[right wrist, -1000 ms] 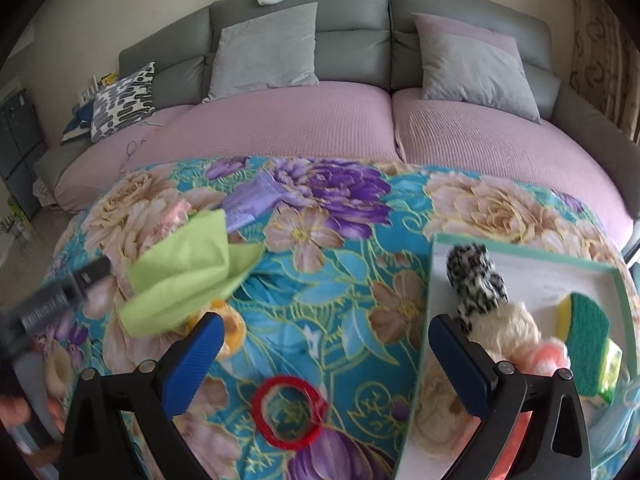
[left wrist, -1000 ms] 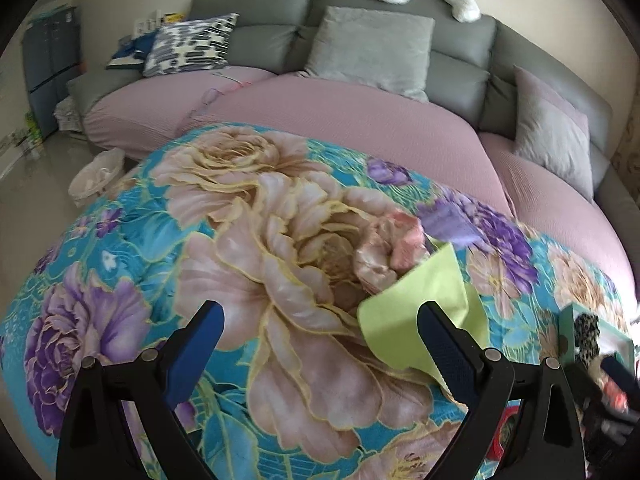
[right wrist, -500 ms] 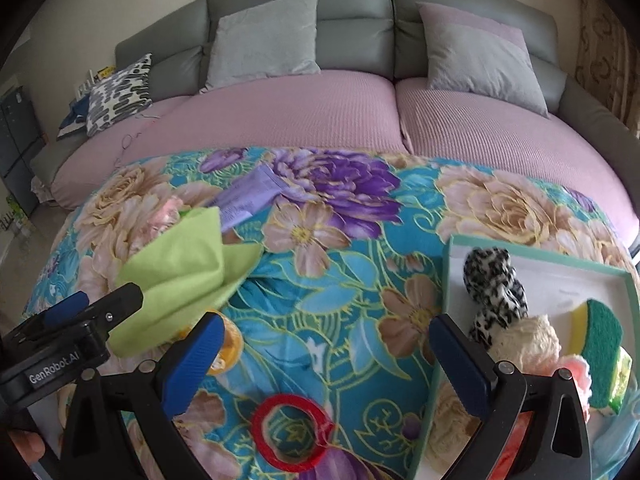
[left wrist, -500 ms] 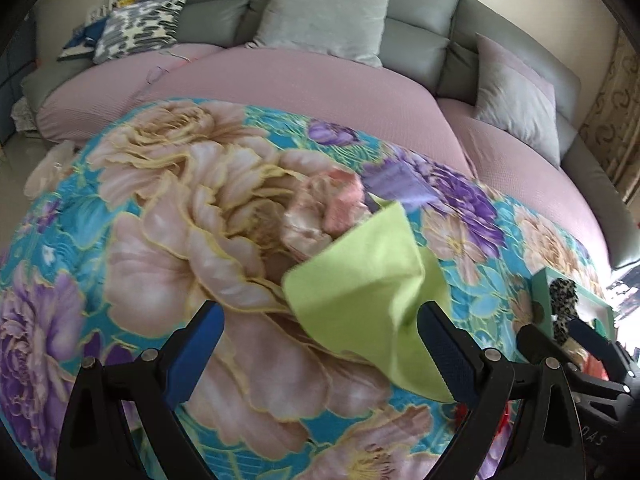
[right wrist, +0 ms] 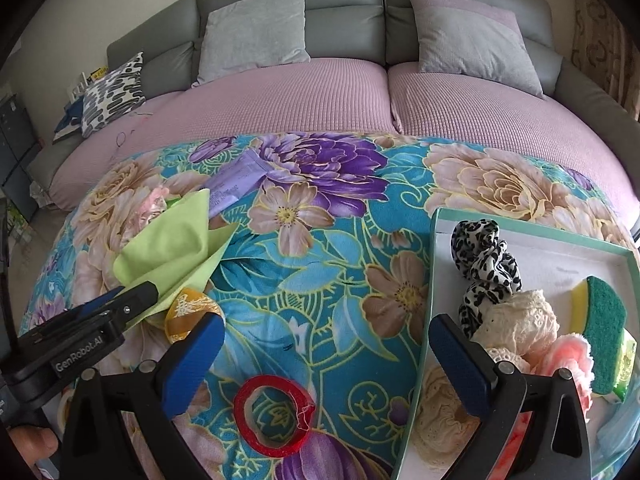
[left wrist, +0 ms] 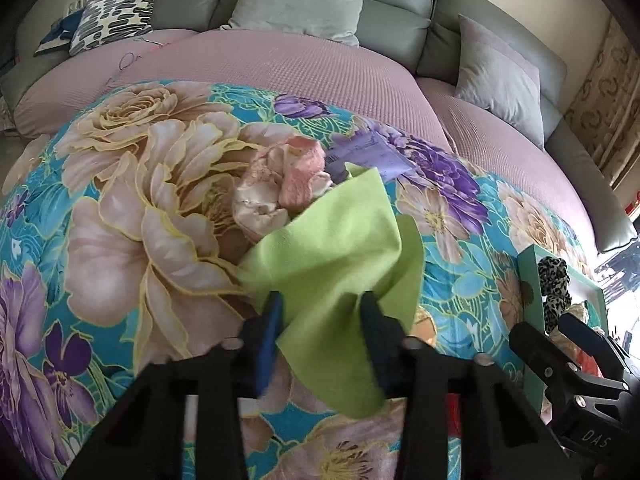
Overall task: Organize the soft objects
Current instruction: 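Grasp the lime-green cloth with the left tool, then lift the lime-green cloth with the left tool while the right tool moves over the orange round puff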
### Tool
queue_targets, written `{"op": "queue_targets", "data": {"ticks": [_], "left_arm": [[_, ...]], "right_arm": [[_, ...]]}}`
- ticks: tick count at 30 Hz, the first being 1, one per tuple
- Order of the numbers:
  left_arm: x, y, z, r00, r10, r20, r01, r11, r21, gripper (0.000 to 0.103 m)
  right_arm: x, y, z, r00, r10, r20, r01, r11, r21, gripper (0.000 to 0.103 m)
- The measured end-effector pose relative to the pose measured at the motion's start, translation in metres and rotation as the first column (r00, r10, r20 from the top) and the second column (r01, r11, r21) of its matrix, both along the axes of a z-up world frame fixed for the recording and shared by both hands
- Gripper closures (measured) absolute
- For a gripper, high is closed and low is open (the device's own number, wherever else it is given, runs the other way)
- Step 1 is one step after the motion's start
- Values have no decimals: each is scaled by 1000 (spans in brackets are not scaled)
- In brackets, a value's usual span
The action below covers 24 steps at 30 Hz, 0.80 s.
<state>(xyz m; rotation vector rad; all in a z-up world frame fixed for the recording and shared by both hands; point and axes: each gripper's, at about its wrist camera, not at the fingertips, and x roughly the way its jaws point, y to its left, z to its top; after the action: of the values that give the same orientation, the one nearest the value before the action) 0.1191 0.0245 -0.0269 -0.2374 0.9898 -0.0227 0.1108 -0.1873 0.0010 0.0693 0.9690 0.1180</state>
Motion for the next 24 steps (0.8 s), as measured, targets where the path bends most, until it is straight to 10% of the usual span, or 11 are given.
{"op": "queue_targets", "data": {"ticks": [9,24], "left_arm": [[-1,-7,0,999,-34,-7,34,999,7,97],[-25,15,52,986,6,168,-1,999,-33,100]], "right_arm": [[0,2,-3,1000,6,-12,-6,1000,4,0],[-2,22,-5,998,65,-4,-65,998,-1,0]]}}
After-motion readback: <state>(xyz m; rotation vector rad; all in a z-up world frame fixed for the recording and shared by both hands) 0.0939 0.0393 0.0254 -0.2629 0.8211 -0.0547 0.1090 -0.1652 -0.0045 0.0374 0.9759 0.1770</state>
